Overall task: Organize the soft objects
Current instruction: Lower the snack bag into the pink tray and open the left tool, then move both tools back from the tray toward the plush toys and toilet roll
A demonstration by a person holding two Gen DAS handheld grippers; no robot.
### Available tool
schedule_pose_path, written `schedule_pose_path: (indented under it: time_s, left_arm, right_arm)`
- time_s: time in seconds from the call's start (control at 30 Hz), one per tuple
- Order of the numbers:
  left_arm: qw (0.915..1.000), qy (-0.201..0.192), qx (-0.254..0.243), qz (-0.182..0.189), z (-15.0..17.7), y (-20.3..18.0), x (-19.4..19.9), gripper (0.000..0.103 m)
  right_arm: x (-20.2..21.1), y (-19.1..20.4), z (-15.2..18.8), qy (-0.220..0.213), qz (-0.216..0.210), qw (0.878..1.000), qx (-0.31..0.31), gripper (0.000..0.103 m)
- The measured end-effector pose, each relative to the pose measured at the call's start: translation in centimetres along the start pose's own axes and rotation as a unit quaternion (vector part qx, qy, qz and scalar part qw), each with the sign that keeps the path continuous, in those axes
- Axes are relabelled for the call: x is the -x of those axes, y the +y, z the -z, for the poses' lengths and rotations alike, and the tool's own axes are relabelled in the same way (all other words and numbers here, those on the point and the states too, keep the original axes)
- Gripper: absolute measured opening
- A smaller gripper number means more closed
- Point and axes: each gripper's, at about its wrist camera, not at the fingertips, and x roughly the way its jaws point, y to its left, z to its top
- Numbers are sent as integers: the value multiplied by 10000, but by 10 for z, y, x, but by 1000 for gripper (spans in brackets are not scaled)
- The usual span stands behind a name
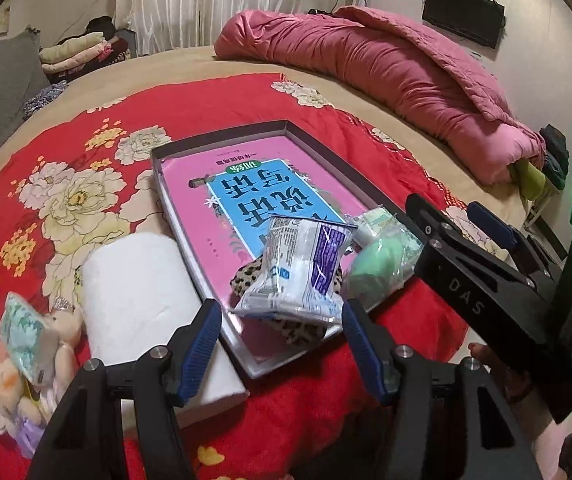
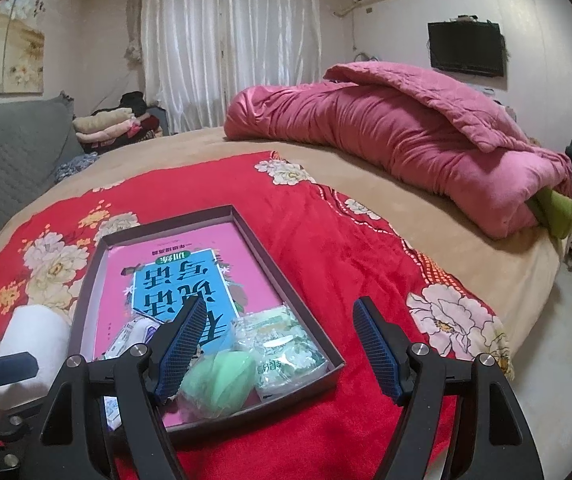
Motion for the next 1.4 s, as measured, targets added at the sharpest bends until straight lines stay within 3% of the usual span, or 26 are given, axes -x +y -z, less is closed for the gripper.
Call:
schedule_pose_path:
  time_s: [0.7,1.17,1.4]
  left_arm:
    - [9992,-302,225,-104,19,33,51,62]
    - [9974,-566,377,-221,34,54,86,62]
    - [9972,-544,453,-237,41,61,93,62]
  right_arm:
    - [37,21,6,-134,89,9987,486,77]
    - [75,50,8,-275,-298,9970,657,77]
    - [82,55,11,-122,-458,9970,615,77]
